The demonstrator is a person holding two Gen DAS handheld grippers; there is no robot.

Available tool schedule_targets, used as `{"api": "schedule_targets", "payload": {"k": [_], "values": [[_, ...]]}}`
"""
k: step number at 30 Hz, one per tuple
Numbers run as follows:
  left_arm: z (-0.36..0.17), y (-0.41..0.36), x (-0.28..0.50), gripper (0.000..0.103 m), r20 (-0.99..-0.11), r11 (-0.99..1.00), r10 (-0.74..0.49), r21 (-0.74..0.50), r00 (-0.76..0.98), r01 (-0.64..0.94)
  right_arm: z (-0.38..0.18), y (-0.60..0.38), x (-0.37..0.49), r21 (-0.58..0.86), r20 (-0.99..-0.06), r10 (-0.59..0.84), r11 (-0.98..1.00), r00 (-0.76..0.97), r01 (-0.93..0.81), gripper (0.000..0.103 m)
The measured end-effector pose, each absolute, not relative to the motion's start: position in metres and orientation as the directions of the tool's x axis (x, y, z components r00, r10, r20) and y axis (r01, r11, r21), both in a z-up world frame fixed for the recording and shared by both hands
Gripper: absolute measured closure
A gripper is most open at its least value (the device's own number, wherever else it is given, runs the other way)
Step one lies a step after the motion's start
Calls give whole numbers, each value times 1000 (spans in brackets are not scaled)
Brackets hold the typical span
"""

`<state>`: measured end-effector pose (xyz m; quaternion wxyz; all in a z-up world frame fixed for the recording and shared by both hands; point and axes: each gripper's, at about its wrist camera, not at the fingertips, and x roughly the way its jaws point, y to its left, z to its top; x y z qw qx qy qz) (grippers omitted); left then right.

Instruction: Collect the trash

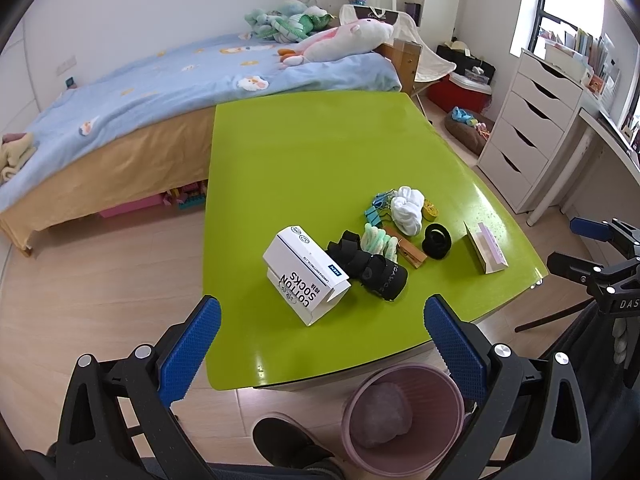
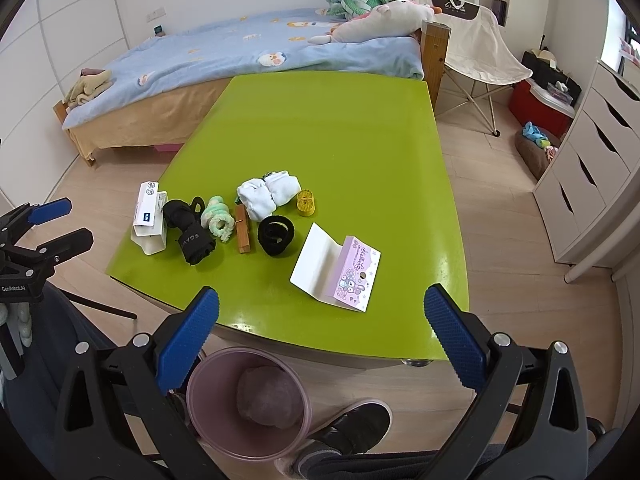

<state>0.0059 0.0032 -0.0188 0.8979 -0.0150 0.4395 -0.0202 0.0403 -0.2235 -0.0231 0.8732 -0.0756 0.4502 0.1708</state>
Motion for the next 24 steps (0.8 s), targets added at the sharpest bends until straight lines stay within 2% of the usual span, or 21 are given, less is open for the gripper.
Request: {"api": "schedule_targets", "payload": {"k": [11,22,24], "values": [[-20,7,6,6,-794,999,-43,-47,606,10,-32,-206,73,15,-861,194,934,470,-358,3],[-24,19,13,6,-808,998,-37,-61,588,-20,-68,-177,122,-2,-935,120,940,334,-342,3],[-25,21,14,6,-809,997,-39,-66,586,-25,-75,-174,127,-5,-943,109,940,315,-340,15]]}}
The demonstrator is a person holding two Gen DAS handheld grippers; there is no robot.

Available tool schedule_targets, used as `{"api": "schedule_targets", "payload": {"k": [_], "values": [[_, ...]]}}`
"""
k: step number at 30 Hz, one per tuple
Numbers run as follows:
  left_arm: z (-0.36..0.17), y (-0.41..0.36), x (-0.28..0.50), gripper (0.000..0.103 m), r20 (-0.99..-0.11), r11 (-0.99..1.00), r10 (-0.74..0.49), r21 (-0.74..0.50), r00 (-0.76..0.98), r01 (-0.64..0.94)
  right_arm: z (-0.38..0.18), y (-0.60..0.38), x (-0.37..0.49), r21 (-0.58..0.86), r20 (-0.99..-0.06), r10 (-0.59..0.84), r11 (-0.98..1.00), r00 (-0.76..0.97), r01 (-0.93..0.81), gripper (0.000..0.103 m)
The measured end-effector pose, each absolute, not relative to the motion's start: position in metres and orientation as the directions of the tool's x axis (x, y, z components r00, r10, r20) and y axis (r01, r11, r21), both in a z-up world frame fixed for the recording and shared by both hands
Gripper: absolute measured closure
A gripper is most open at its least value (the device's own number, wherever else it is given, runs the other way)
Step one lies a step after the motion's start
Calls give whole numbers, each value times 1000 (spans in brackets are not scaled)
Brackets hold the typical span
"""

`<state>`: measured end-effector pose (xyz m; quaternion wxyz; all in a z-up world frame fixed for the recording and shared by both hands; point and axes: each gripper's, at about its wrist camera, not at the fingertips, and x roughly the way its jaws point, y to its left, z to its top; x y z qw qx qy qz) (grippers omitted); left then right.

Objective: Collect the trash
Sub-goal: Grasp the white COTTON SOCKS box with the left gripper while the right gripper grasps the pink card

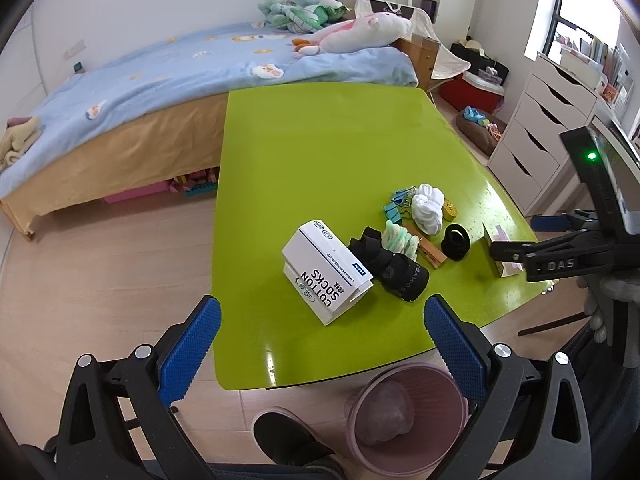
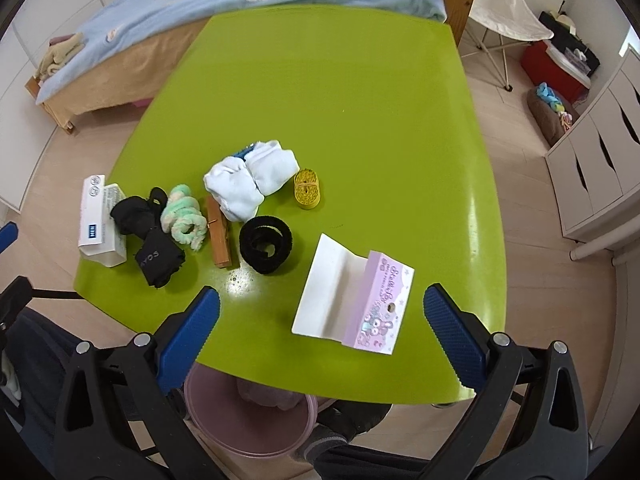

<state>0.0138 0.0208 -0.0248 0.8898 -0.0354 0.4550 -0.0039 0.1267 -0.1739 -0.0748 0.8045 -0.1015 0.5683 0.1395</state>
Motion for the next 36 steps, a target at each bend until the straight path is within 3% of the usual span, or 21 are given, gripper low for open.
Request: {"api": "schedule_targets", "payload": {"k": [1,3,6,8,12,20,36], "values": [[-25,22,14,6,-810,997,-40,-69,585,-28,-80,-173,130,-5,-949,100,943,298,-332,27],[-27,24,15,6,-812,997,-44,-76,582,-32,-90,-173,134,3,-959,96,945,268,-328,31],[-28,26,18,6,-815,996,-45,-81,578,-37,-97,-173,136,7,-965,91,946,247,-324,47],[-29,28,19,6,-816,996,-47,-84,576,-39,-100,-175,137,11,-966,94,946,242,-323,68],[-29,30,23,6,-819,995,-50,-91,572,-43,-93,-177,136,6,-960,99,942,261,-335,89],[-29,28,33,6,-831,994,-61,-103,553,-44,-74,-188,128,3,-941,120,938,316,-348,102],[-69,45,89,6,-922,956,-154,-230,356,-184,-25,-194,108,121,-887,276,913,371,-390,103]]}}
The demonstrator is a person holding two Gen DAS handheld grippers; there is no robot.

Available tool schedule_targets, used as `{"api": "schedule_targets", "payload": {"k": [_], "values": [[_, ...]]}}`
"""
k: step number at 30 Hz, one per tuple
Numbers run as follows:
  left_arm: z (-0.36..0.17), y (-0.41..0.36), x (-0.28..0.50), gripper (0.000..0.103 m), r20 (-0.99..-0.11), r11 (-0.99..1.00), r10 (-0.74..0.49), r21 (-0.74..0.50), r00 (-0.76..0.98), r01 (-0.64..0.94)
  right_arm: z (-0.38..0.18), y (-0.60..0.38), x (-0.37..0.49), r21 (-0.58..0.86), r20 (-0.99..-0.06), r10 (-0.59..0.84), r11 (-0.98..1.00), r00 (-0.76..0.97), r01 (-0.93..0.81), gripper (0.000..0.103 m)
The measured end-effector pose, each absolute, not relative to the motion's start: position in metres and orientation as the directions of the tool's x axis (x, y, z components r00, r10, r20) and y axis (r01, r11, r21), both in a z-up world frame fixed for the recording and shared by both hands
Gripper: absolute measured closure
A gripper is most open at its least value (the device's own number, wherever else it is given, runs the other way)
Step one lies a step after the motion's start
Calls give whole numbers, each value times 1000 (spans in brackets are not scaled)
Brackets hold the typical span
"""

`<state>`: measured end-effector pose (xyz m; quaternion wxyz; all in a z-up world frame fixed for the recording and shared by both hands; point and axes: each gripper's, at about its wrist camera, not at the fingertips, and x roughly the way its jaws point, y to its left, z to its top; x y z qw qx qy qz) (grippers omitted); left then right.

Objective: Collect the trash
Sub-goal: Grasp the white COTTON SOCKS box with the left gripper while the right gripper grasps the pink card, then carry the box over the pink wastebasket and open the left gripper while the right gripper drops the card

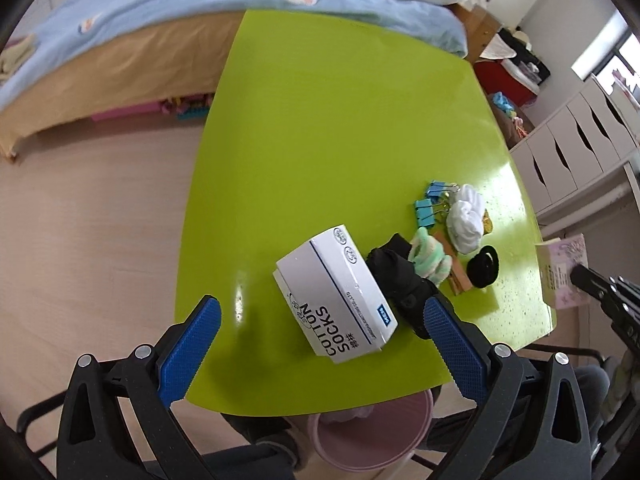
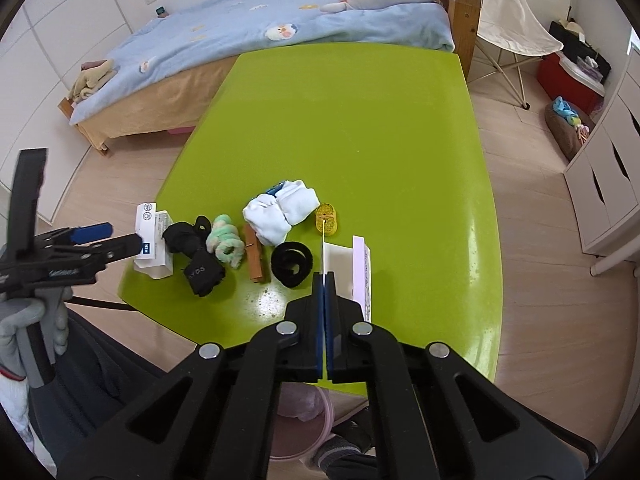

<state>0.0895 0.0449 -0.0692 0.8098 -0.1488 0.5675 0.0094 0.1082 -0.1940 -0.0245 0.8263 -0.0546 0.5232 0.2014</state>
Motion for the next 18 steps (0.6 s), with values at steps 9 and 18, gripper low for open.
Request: {"api": "schedule_targets", "payload": {"k": [9,18], "values": [[-85,56,97,48,-915,909,-246,-332,320,-251,-30,-199,107,144,-887,295,907,355,-395,103],[-73,55,93,73,-900,922,-237,-327,366,-205,-28,-199,105,158,-881,311,904,358,-398,103]]}}
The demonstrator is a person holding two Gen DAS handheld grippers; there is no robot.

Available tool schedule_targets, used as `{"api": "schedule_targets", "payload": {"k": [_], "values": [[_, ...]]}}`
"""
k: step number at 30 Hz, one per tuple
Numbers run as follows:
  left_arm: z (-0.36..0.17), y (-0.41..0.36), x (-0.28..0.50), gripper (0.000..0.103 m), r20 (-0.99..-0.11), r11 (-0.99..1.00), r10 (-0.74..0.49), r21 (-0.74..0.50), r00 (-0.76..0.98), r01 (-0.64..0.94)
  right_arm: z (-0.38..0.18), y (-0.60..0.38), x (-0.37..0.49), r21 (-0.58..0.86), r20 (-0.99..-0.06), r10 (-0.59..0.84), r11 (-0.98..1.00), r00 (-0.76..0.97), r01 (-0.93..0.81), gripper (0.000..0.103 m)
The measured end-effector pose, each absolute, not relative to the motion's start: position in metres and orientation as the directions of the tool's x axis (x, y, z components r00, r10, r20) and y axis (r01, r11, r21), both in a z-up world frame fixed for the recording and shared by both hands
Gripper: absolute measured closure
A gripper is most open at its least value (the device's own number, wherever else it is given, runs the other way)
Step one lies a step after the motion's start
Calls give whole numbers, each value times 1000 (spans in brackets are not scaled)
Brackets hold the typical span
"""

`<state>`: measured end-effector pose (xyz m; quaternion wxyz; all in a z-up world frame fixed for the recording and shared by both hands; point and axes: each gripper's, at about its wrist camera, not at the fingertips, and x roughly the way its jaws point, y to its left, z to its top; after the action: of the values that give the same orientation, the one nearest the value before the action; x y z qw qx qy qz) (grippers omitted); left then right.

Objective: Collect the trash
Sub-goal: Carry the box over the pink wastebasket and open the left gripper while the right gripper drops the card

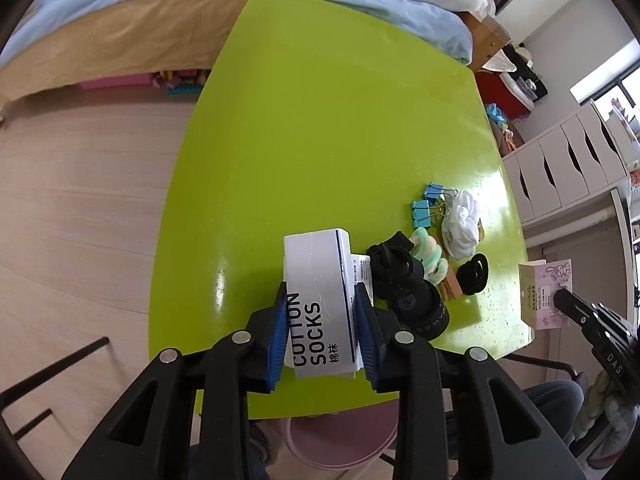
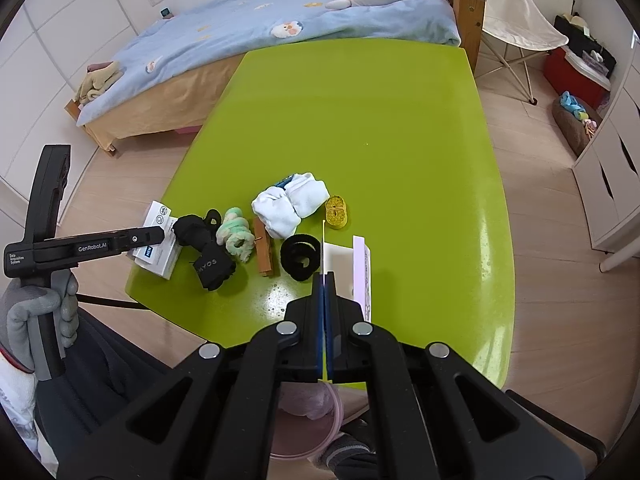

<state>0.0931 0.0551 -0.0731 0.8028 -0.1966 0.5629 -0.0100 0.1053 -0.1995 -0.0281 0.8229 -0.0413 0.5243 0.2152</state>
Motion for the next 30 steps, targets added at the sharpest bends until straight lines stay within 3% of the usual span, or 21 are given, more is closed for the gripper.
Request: {"api": "schedule_targets", "payload": {"k": [12,20,30], "values": [[-25,30,50,75,-865,977,-165,-210,473,-43,-6,-205,79,202,-845,377,882,378,-426,103],[-1,-7,14,75,-828,979,-201,-179,523,94,9,-208,42,190,-824,398,864,403,-465,103],[-11,-50,-25,75,-821,961,-265,-179,506,212,7,-208,-6,183,-823,411,845,392,-503,103]]}}
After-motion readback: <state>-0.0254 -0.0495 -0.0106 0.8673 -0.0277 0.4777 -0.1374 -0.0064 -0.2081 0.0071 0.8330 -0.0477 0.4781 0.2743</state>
